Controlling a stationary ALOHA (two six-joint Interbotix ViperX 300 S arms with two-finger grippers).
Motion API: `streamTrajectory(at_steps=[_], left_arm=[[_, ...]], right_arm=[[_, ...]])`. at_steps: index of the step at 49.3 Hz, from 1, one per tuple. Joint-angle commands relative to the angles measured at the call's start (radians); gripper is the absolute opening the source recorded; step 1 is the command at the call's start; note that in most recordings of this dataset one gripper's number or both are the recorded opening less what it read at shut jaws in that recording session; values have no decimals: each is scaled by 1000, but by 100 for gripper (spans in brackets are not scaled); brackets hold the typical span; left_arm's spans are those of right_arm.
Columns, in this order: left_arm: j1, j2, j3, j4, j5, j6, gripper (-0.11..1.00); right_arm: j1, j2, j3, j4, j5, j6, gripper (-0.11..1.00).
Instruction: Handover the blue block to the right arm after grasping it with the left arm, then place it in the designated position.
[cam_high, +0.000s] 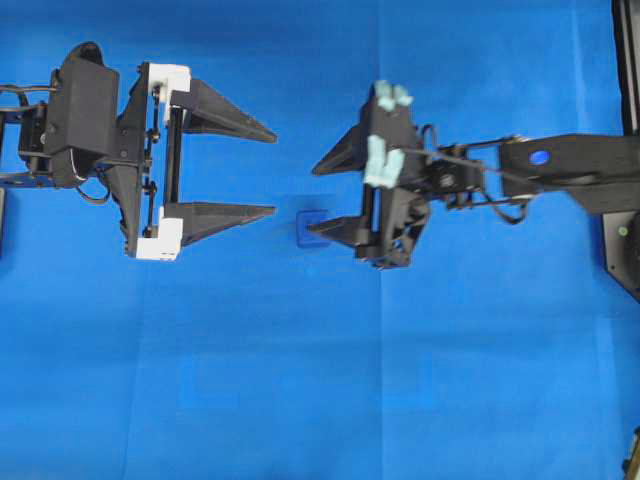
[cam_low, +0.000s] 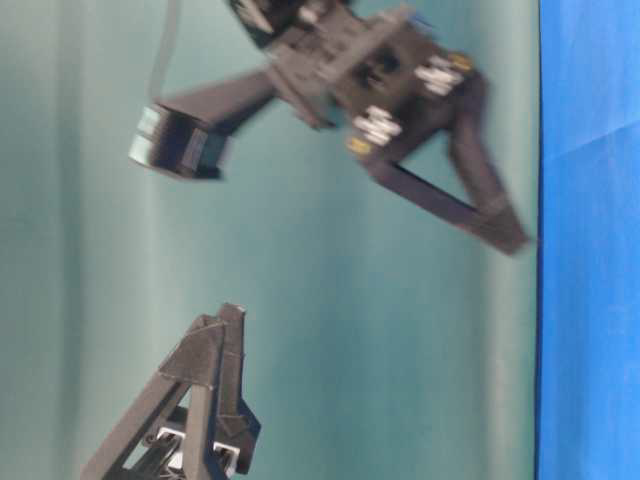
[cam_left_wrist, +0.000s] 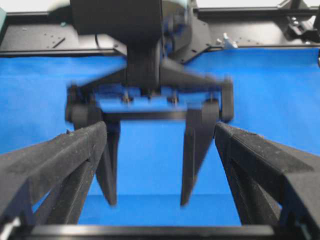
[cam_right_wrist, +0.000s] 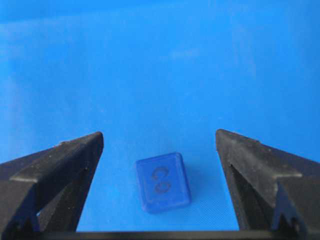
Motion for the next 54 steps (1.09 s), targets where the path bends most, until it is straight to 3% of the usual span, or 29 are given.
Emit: streamTrajectory(at_steps=[1, 29, 39, 54], left_arm=[[2, -20, -20, 2, -6, 0, 93], [2, -20, -23, 2, -6, 0, 93], [2, -20, -23, 2, -6, 0, 93], [2, -18, -25, 2, -6, -2, 93]], right_arm=[[3, -74, -3, -9, 29, -2, 89], [3, -410, 58, -41, 276, -2, 89], [3, -480, 91, -51, 287, -2, 89], [3, -477, 92, -89, 252, -2, 88]])
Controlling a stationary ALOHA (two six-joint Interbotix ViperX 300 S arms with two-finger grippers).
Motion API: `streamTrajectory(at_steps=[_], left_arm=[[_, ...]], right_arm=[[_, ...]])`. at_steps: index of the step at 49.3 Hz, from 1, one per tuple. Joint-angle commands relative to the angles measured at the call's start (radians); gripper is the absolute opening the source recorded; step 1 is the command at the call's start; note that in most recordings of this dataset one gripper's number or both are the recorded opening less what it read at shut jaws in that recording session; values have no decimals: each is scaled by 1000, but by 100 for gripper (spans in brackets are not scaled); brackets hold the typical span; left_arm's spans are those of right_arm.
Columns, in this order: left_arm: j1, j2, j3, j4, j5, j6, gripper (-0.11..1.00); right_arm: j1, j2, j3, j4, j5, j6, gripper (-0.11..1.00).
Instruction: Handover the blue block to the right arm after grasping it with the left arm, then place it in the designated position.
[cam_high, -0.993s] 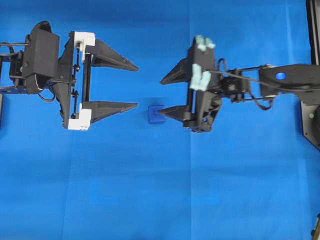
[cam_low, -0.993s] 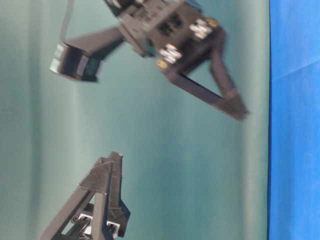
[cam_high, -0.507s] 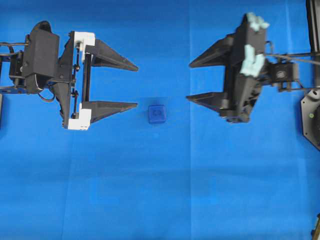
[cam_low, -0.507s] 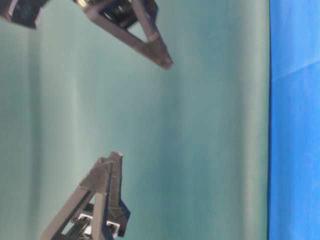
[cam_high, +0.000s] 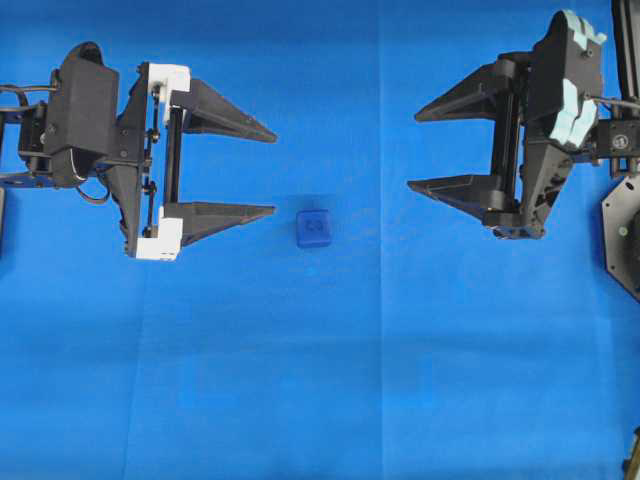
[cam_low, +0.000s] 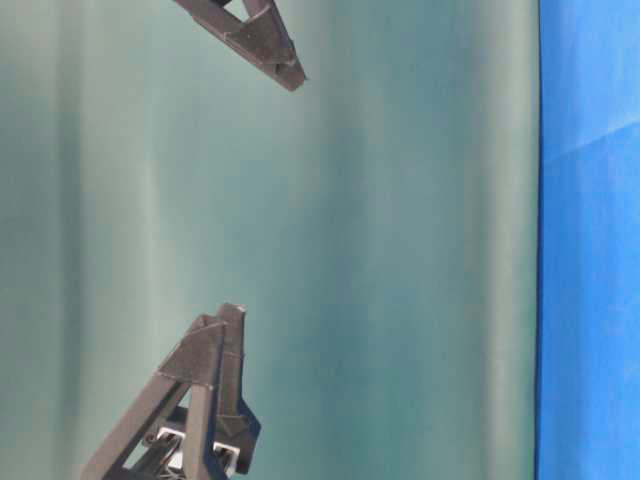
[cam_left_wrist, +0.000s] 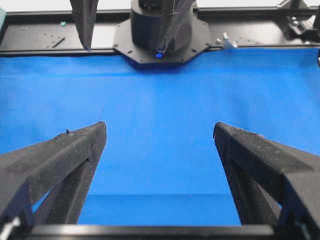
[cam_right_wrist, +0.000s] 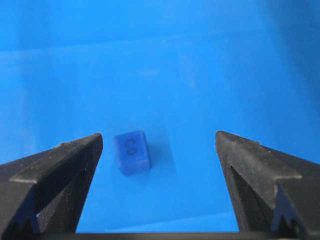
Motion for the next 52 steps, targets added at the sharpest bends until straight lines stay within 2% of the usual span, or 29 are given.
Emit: streamTrajectory(at_steps=[1, 12, 30, 52], left_arm=[[2, -18, -21, 2, -6, 0, 93], [2, -18, -21, 2, -12, 2, 93], [2, -18, -25, 2, -12, 0, 93], [3, -15, -31, 2, -12, 0, 93]], right_arm=[[2, -8, -8, -26, -40, 0, 88], [0, -41, 17, -98, -187, 0, 88], [-28, -51, 100, -146, -399, -2, 88], [-34, -51, 107, -146, -408, -2, 88]])
